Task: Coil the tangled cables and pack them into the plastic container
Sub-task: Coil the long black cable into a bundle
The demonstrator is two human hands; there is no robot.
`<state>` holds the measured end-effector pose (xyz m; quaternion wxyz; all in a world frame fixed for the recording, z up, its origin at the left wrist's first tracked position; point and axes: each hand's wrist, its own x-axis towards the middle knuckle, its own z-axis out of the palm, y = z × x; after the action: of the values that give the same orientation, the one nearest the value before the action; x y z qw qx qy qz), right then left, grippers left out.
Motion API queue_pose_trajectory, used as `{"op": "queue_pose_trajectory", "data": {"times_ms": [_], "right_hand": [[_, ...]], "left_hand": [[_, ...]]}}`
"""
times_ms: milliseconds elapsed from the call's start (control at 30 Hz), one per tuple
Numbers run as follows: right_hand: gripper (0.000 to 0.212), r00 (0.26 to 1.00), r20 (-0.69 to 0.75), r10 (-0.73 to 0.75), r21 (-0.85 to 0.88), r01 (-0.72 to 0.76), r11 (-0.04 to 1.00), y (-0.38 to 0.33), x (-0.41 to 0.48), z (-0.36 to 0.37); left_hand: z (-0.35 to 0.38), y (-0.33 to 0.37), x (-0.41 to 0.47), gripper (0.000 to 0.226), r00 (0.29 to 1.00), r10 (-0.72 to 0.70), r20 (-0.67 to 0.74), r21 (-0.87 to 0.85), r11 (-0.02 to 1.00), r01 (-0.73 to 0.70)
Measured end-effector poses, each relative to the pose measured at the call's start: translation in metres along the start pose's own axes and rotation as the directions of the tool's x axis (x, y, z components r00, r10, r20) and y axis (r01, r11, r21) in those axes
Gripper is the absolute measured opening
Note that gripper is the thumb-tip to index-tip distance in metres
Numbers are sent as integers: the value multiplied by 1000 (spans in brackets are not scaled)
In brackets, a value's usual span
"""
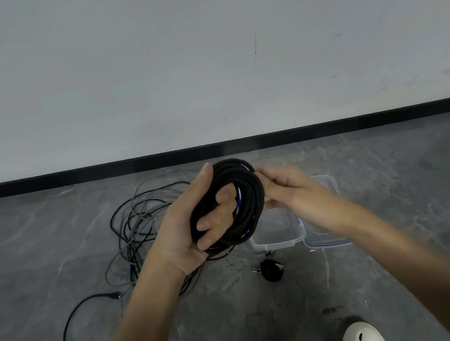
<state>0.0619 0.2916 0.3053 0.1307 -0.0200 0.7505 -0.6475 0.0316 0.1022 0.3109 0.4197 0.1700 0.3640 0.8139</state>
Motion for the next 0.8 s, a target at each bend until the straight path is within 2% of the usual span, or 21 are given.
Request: {"op": "queue_pose_trajectory", "data": {"times_ms": [67,133,233,333,433,500,600,700,800], "right_hand": [[35,998,17,54,15,-54,998,4,1,6],[35,993,39,110,100,-113,989,8,2,10],[35,991,49,122,164,-128,978,7,2,14],[36,994,-8,108,26,-107,994,5,2,15],[33,996,-51,72,-91,-76,993,1,0,15],[27,996,-16,86,-61,-87,994,-1,-1,21],[28,988,74,134,110,-141,984,1,-4,32],[26,979,148,143,-4,-144,990,-1,-7,36],[16,987,109,120,-113,-108,988,0,-8,39]], "left_hand": [[-1,1,-1,33,999,35,-14,-38,999,-35],[-1,2,-1,29,998,55,-30,-70,996,-57],[1,1,1,25,990,96,-105,-63,993,-103],[0,3,2,28,971,151,-185,-131,975,-177],[0,3,4,32,961,189,-204,-187,956,-227],[2,0,5,34,958,200,-205,-181,954,-238],[5,-2,9,31,950,214,-227,-202,944,-261],[3,0,8,26,928,250,-275,-201,929,-309],[2,-2,8,26,903,284,-321,-174,920,-351]]}}
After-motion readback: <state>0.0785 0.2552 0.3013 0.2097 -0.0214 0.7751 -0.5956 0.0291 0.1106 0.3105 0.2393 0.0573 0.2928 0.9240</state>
